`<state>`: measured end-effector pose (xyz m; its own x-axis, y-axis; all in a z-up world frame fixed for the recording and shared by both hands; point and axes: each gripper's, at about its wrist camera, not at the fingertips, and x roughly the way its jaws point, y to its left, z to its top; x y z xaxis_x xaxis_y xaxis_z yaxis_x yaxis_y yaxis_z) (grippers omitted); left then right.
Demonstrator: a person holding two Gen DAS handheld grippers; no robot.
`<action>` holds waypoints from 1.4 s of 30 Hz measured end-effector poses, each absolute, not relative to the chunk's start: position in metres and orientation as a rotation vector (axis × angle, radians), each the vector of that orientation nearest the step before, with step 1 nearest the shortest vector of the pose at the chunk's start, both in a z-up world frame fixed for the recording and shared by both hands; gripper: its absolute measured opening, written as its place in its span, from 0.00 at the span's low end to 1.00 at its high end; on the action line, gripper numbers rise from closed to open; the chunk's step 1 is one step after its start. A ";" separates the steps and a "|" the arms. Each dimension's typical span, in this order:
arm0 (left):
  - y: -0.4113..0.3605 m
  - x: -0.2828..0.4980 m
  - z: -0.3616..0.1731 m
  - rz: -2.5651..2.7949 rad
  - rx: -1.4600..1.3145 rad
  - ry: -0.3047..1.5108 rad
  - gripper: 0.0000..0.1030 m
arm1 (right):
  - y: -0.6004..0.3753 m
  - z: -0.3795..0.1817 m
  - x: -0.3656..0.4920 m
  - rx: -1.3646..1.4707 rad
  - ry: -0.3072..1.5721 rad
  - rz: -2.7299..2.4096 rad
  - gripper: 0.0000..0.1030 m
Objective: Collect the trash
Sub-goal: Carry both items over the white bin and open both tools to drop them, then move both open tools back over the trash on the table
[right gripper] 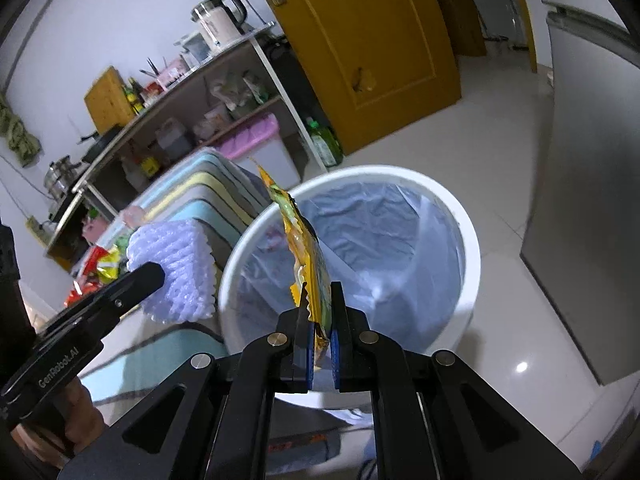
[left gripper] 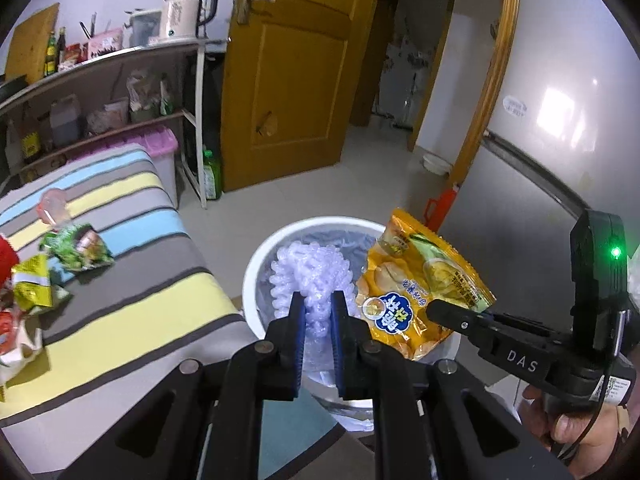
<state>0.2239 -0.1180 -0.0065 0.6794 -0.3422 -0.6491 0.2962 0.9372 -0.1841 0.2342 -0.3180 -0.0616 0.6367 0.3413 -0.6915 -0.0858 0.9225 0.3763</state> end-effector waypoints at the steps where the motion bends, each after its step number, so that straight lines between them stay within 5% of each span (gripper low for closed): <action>1: -0.119 0.226 -0.009 -0.360 -0.068 0.751 0.13 | -0.318 -0.064 0.236 0.321 0.858 0.244 0.07; 4: -0.122 0.231 -0.015 -0.363 -0.065 0.777 0.17 | -0.320 -0.070 0.236 0.314 0.875 0.237 0.10; 10: -0.126 0.236 -0.024 -0.351 -0.071 0.824 0.34 | -0.325 -0.074 0.234 0.319 0.880 0.223 0.38; 21: -0.104 0.225 -0.010 -0.351 -0.137 0.772 0.36 | -0.319 -0.048 0.216 0.278 0.788 0.247 0.39; 32: -0.047 0.178 0.018 -0.220 -0.213 0.651 0.56 | -0.279 -0.015 0.187 0.213 0.679 0.370 0.39; 42: 0.016 0.136 0.020 -0.104 -0.240 0.579 0.56 | -0.218 -0.011 0.178 0.138 0.686 0.495 0.39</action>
